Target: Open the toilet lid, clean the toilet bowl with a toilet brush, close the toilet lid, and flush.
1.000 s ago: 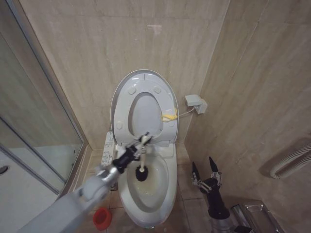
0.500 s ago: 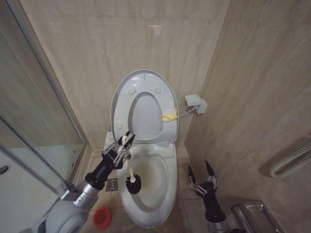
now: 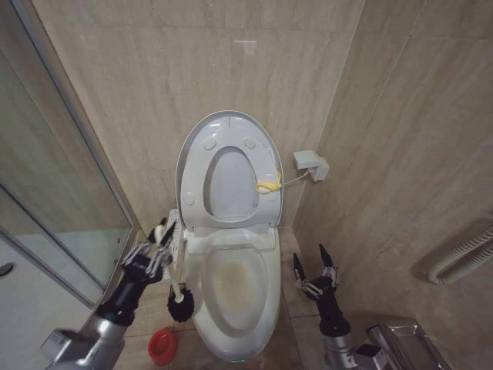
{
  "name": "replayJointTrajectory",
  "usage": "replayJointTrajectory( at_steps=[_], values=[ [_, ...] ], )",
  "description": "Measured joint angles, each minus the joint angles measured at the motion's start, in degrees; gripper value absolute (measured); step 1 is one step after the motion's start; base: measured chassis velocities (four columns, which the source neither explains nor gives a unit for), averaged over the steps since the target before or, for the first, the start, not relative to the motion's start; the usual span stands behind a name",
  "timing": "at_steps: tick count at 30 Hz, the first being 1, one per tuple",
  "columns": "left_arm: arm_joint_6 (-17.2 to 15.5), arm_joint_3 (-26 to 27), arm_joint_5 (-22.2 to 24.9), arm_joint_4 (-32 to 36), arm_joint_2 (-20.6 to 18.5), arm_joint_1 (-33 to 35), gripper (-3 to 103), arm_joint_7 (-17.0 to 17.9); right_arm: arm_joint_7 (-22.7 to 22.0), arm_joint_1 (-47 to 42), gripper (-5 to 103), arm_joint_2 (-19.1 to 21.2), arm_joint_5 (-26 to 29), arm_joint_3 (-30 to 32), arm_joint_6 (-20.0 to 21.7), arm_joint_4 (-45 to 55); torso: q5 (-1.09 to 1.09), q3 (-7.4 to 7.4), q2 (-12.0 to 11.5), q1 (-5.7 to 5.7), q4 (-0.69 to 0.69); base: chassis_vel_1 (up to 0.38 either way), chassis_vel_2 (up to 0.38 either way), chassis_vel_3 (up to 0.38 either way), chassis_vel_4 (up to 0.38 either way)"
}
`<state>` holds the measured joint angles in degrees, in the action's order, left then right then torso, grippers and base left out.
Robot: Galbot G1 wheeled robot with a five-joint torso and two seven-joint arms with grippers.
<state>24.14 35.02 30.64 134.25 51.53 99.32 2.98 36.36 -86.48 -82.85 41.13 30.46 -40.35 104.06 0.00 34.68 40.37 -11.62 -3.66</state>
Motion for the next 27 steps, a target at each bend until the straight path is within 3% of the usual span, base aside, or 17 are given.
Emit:
replayJointTrajectory(
  at_steps=[4,6,8,10,13,19,21,23,25,27],
  values=[
    [-0.7,5.5,-6.7,2.1,6.7,4.7,23,2.2,0.1,0.8,100,1.1,0.5,-0.6,-0.1,-1.1,0.01,0.0,0.0,0.0,-0.01,0.0,0.0,0.0,0.0],
    [-0.8,5.7,-7.9,2.1,7.5,5.4,23,2.9,0.1,0.9,100,1.2,0.7,-0.7,-0.1,-1.2,0.01,0.0,0.0,0.0,-0.01,0.0,0.0,0.0,0.0],
    [-2.5,5.5,-12.4,1.6,10.8,6.5,23,7.0,0.1,1.5,100,1.3,0.9,-1.0,-0.1,-1.3,0.02,0.0,0.0,0.0,0.0,0.0,0.0,0.0,0.0],
    [-3.2,5.1,-13.5,0.9,11.9,6.3,23,8.8,0.1,1.6,100,1.3,0.9,-1.2,-0.1,-1.3,0.01,0.0,0.0,0.0,0.01,0.0,0.0,0.0,0.0],
    [-3.5,4.8,-17.6,-4.7,14.8,4.0,23,11.8,0.3,1.6,100,1.3,1.6,-1.3,-0.1,-1.2,0.0,0.01,0.0,0.0,0.0,0.0,0.0,0.0,0.0],
    [-1.1,4.2,-17.9,-14.2,15.6,-0.6,23,10.3,0.6,1.6,100,1.2,2.4,-1.4,-0.1,-1.0,-0.01,0.01,0.0,-0.01,0.0,0.0,0.0,0.0,0.0],
    [1.6,2.7,-14.8,-20.2,16.0,-4.4,23,7.7,0.7,1.6,100,1.1,2.4,-1.6,-0.1,-1.0,-0.01,0.01,0.0,-0.01,-0.01,0.0,0.0,0.0,0.0],
    [2.4,2.2,-13.9,-21.5,16.2,-5.3,23,6.8,0.7,1.6,100,1.0,2.4,-1.6,-0.1,-1.0,-0.01,0.01,0.0,-0.01,-0.02,0.0,0.0,0.0,0.0],
    [6.6,0.9,-13.0,-27.0,17.4,-8.7,23,2.9,0.7,1.7,100,1.1,2.5,-1.6,-0.2,-1.1,-0.01,0.01,0.0,-0.01,-0.01,0.0,0.0,0.0,0.0],
    [7.8,0.7,-13.0,-28.7,17.7,-9.7,23,1.9,0.7,1.7,100,1.1,2.5,-1.6,-0.1,-1.1,-0.01,0.01,0.0,-0.01,-0.01,0.0,0.0,0.0,0.0]
  ],
)
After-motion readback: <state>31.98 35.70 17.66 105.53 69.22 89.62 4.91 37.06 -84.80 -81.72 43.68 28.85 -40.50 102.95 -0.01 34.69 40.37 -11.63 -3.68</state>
